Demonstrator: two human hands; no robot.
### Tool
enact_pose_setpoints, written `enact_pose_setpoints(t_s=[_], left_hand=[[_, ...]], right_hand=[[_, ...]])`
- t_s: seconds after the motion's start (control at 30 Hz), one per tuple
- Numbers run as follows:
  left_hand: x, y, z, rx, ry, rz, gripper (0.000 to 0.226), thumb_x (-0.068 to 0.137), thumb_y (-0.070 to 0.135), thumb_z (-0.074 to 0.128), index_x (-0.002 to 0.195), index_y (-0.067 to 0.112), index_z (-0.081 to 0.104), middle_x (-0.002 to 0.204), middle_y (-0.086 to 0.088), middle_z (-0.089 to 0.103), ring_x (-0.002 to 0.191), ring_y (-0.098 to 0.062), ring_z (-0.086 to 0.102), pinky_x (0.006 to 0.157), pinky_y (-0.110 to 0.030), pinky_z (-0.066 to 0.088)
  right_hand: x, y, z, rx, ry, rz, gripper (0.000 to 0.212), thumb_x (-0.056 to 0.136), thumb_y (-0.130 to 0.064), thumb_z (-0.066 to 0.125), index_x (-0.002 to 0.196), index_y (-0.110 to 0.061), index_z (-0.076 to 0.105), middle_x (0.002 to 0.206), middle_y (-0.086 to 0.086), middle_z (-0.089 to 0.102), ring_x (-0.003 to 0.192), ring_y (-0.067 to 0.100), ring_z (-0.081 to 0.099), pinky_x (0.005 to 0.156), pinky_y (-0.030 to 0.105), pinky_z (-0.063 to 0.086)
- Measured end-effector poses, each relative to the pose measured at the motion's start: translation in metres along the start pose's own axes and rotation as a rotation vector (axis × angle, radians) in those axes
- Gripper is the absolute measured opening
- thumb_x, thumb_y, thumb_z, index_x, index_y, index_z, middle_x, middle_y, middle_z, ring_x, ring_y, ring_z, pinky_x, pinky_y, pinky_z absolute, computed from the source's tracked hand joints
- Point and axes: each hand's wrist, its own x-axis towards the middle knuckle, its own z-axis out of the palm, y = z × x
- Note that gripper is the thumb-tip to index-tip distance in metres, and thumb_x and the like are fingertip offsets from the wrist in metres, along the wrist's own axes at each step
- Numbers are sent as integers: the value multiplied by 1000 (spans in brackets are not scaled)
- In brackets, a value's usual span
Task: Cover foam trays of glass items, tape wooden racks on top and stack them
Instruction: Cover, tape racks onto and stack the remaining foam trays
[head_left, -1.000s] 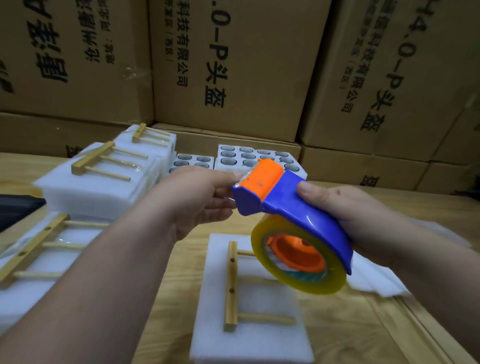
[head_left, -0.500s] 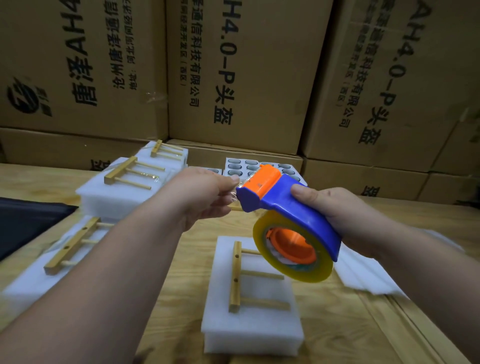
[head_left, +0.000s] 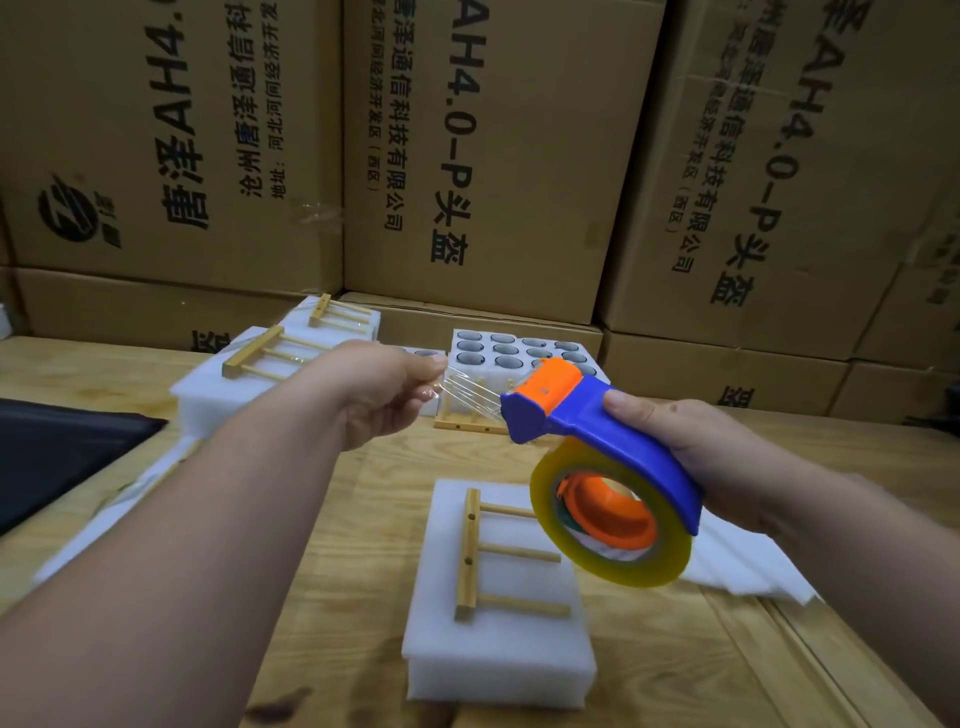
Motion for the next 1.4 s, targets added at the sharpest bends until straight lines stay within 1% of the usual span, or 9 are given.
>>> enact_pose_setpoints(t_s=[0.17, 0.3, 0.4, 0.6, 0.73, 0.93, 1.1, 1.3, 1.4], left_hand=[[5, 7, -19, -29, 85, 18, 14, 94, 21, 71, 91, 8, 69, 55, 3, 56, 40, -2, 48, 39, -14, 44], [6, 8, -42, -17, 121, 23, 16, 93, 19, 72, 86, 6, 68, 52, 3, 59, 39, -1, 50, 38, -13, 44], [6, 2, -48, -27, 123, 19, 15, 92, 19, 73, 85, 7, 68, 54, 3, 62, 40, 0, 51, 38, -12, 43], [9, -5, -64, -52, 205, 42, 13, 94, 21, 71, 86, 11, 70, 51, 7, 60, 38, 0, 48, 37, -11, 42], [5, -12, -69, -16, 175, 9, 15, 93, 22, 72, 89, 9, 68, 51, 7, 62, 37, 0, 50, 37, -12, 43], [-1, -44, -66, -73, 153, -92, 16, 90, 22, 75, 85, 9, 66, 55, 5, 63, 38, -1, 51, 35, -13, 41], [-5, -83, -57, -189, 138, -163, 14, 90, 24, 75, 83, 15, 67, 59, 7, 66, 40, 1, 53, 34, -11, 36], [-8, -119, -44, -321, 147, -211, 11, 89, 22, 76, 87, 14, 69, 63, 5, 68, 42, 1, 55, 33, -11, 33], [-8, -129, -41, -352, 134, -240, 11, 88, 23, 77, 89, 15, 68, 63, 6, 68, 43, 1, 56, 33, -11, 33]], right_hand=[[-1, 0, -12, -18, -6, 11, 77, 66, -65, 71, 98, 5, 75, 97, 27, 74, 79, 34, 72, 80, 42, 60], [-7, 9, -25, -19, -26, 32, 74, 76, -57, 68, 116, 5, 69, 107, 31, 71, 105, 55, 65, 98, 58, 50], [-8, 12, -29, -29, -35, 41, 75, 76, -56, 67, 119, 5, 68, 108, 31, 71, 108, 56, 62, 96, 56, 52], [-8, 16, -40, -76, -85, 61, 75, 76, -58, 78, 106, 10, 70, 100, 32, 72, 80, 39, 70, 69, 35, 60], [-8, 21, -50, -103, -118, 86, 84, 69, -66, 69, 106, 9, 69, 100, 31, 71, 81, 40, 70, 69, 36, 60], [-4, 14, -63, -214, -124, 69, 95, 52, -77, 80, 91, 9, 70, 91, 32, 71, 72, 37, 69, 65, 34, 57], [2, -1, -74, -325, -133, 77, 84, 45, -78, 83, 77, -2, 73, 79, 27, 71, 62, 28, 65, 57, 29, 53], [11, -13, -79, -429, -168, 157, 61, 69, -66, 82, 78, -6, 76, 83, 24, 74, 67, 29, 69, 65, 33, 53], [15, -16, -80, -459, -184, 183, 56, 73, -59, 70, 83, -4, 75, 87, 24, 74, 71, 30, 71, 67, 34, 55]])
